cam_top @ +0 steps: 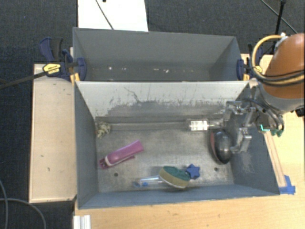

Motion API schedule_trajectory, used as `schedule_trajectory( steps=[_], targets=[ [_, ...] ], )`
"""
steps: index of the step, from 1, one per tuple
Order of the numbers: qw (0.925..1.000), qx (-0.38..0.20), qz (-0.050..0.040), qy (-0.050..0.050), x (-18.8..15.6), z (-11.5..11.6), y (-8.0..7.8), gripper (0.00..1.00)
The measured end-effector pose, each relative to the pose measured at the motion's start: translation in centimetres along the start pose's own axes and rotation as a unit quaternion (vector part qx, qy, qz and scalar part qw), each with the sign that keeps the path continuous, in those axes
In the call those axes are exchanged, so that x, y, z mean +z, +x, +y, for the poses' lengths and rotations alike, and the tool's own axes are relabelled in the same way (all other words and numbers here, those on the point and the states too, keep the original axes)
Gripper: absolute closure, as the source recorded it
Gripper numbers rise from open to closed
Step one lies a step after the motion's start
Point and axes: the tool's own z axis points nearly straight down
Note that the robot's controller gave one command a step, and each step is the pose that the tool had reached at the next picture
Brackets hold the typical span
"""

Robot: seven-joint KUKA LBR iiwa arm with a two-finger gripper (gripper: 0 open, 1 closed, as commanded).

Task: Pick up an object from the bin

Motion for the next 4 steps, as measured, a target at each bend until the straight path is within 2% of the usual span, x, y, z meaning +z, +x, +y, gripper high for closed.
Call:
schedule_trajectory(
  steps=[1, 2, 3, 4],
  targets=[
    [0.9801, -0.199, -0.0003, 0.0, 14.6, 3.2, 2.1, 0.0],
    [0.9734, -0.229, -0.0023, -0.001, 16.3, 8.8, 4.3, 0.0],
    [0.9736, -0.228, -0.0025, 0.001, 16.2, 8.4, 4.2, 1.0],
    [0.9659, -0.259, -0.0078, 0.003, 0.1, 6.4, 2.0, 1.0]
  ],
)
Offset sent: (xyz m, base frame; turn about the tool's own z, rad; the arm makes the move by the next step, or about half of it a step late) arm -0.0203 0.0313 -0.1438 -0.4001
